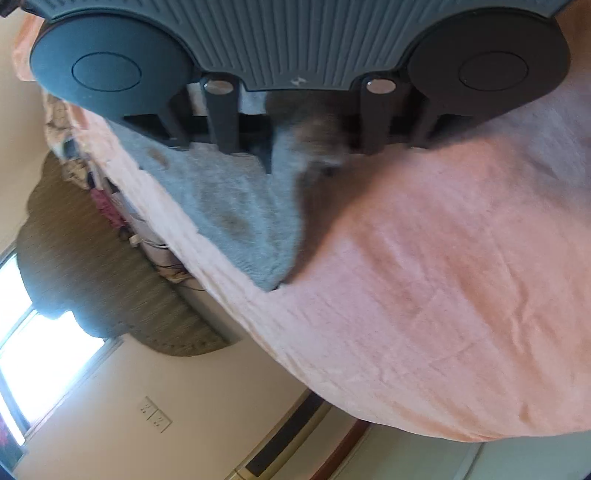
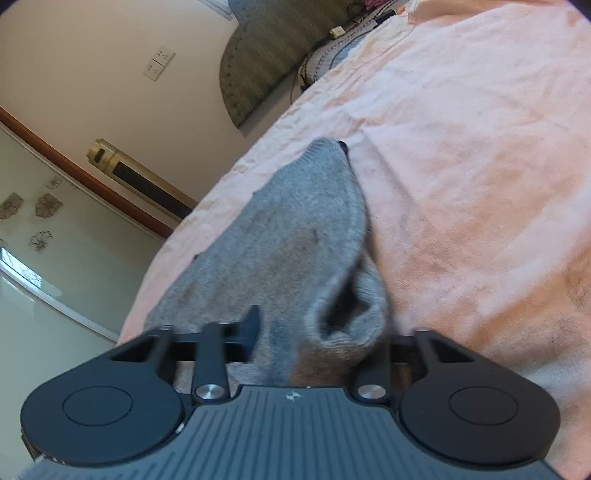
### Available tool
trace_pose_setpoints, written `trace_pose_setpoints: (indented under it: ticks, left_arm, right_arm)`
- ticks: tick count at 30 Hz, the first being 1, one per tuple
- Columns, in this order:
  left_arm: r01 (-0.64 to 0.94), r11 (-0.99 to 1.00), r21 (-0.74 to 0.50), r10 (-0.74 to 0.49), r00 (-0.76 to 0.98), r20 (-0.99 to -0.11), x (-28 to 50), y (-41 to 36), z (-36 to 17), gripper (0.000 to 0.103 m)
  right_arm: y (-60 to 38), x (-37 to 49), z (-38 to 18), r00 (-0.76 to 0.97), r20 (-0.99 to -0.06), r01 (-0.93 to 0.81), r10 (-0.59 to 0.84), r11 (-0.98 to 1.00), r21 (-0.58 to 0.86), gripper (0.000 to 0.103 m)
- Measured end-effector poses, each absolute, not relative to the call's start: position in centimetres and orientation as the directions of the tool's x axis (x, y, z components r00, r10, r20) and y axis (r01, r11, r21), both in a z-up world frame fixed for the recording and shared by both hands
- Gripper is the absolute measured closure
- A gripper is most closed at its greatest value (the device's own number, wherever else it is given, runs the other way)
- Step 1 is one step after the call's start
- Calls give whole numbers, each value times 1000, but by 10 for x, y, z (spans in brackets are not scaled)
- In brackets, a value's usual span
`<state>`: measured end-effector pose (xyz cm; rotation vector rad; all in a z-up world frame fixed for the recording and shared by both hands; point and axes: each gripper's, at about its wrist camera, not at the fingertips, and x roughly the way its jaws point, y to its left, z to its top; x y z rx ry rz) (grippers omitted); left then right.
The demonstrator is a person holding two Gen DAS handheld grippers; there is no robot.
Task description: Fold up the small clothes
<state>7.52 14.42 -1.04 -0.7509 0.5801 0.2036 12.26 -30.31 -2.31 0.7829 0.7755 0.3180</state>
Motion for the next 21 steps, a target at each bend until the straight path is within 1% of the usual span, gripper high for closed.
trace_pose_setpoints:
  ticks: [1, 5, 9, 13, 16, 17, 18, 20, 21]
  left_arm:
    - [-366, 719, -591, -42, 825, -563, 76, 147, -11, 91]
    - [-348, 778, -523, -43, 801, -597, 76, 143, 4, 95]
    - [-234, 808, -541, -112, 840, -531, 48, 140, 40, 96]
    - [-157, 828, -539, -184, 831, -525, -6, 136, 64, 96]
    - [-142, 849, -509, -209, 794, -570, -54, 139, 54, 96]
    - [-130, 854, -504, -235, 767, -596, -64, 142, 45, 93]
    - [-125, 857, -500, -257, 738, -625, -74, 147, 34, 92]
    - [-158, 868, -470, -233, 707, -667, -86, 156, 24, 81]
    - [-199, 876, -439, -178, 713, -678, -89, 164, 28, 80]
  right_arm:
    - [-307, 123, -27, 685, -494, 28, 536, 657, 753, 93]
    - [-312, 119, -24, 687, -469, 44, 555, 612, 789, 92]
    - [-314, 98, 0, 704, -397, -24, 588, 579, 815, 92]
    - [-330, 56, 13, 682, -360, -77, 637, 551, 831, 92]
    - [-345, 14, 2, 637, -386, -59, 667, 542, 839, 92]
    - [-350, 0, -7, 612, -400, -30, 682, 526, 850, 91]
    - [-352, -10, -15, 577, -428, -6, 695, 528, 849, 91]
    - [-354, -25, -22, 537, -531, 43, 655, 608, 793, 75]
    - [-359, -30, -21, 549, -541, 35, 637, 629, 777, 77]
